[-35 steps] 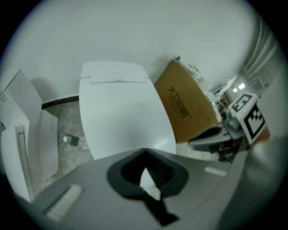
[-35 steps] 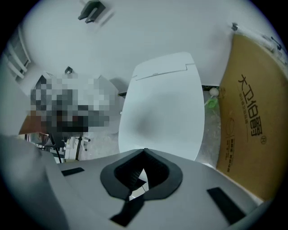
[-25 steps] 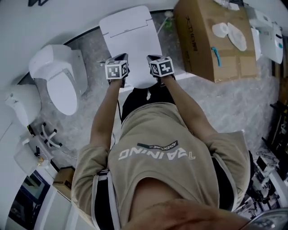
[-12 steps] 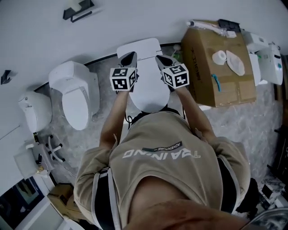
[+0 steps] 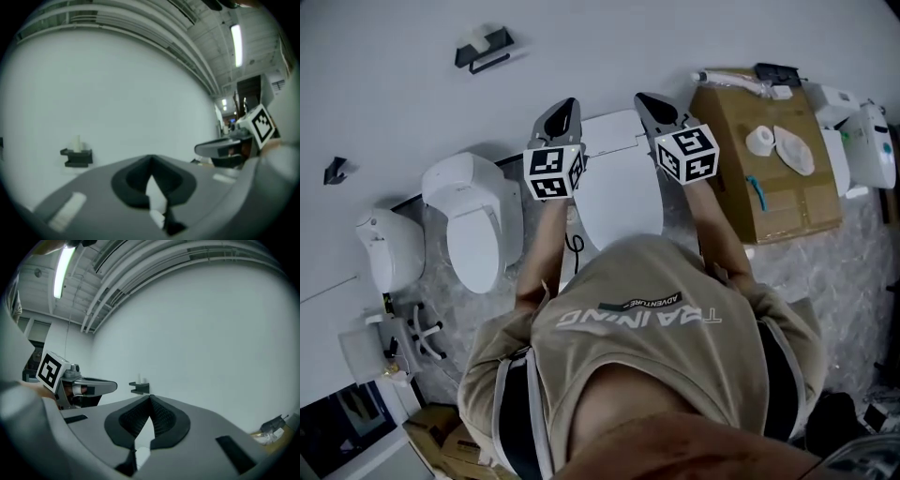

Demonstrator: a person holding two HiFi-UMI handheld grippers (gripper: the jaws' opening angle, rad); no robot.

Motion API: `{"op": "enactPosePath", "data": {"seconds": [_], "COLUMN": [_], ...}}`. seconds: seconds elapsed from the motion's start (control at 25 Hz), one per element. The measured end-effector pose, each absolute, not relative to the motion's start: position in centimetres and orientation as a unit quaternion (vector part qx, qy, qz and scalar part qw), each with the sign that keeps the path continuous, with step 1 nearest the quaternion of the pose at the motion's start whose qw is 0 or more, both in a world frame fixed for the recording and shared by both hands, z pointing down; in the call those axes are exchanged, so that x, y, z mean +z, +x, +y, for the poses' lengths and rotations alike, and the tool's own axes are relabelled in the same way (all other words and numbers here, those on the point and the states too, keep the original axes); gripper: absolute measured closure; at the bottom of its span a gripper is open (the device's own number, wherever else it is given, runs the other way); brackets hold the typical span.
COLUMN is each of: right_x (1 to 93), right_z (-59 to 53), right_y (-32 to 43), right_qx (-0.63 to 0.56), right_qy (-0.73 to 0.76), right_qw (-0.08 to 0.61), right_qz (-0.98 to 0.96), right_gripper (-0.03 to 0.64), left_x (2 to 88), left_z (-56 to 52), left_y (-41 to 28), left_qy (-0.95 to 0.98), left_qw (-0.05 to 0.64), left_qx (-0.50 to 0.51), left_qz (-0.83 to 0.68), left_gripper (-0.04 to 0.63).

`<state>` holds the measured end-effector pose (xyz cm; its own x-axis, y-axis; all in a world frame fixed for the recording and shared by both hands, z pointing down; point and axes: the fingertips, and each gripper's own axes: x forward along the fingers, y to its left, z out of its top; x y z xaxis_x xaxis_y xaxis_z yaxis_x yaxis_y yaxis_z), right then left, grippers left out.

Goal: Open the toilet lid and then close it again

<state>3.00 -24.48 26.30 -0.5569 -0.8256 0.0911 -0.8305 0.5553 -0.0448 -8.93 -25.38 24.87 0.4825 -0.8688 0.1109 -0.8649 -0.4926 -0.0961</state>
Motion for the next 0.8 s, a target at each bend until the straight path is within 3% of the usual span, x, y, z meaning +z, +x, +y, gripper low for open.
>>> {"op": "enactPosePath", "data": {"seconds": [0.36, 0.8], "right_x": [22.0, 22.9], "right_z": [-23.2, -22.7], "right_y": [2.1, 2.3], "right_qx": [0.021, 0.010], "right_qy": [0.453, 0.472], "right_qw": [-0.018, -0.001], "right_qz": [-0.891, -0.881], "right_gripper": [0.606, 0.606], "left_x": [23.6, 23.3], "left_z": [-25.3, -24.9], "left_y": [-9.4, -8.7], "left_qy": [-0.855, -0.866], "left_qw": [0.037, 0.038], "left_qx": [-0.062, -0.057], "left_qz": [0.514, 0.496], "left_gripper": [0.592, 0.592]}}
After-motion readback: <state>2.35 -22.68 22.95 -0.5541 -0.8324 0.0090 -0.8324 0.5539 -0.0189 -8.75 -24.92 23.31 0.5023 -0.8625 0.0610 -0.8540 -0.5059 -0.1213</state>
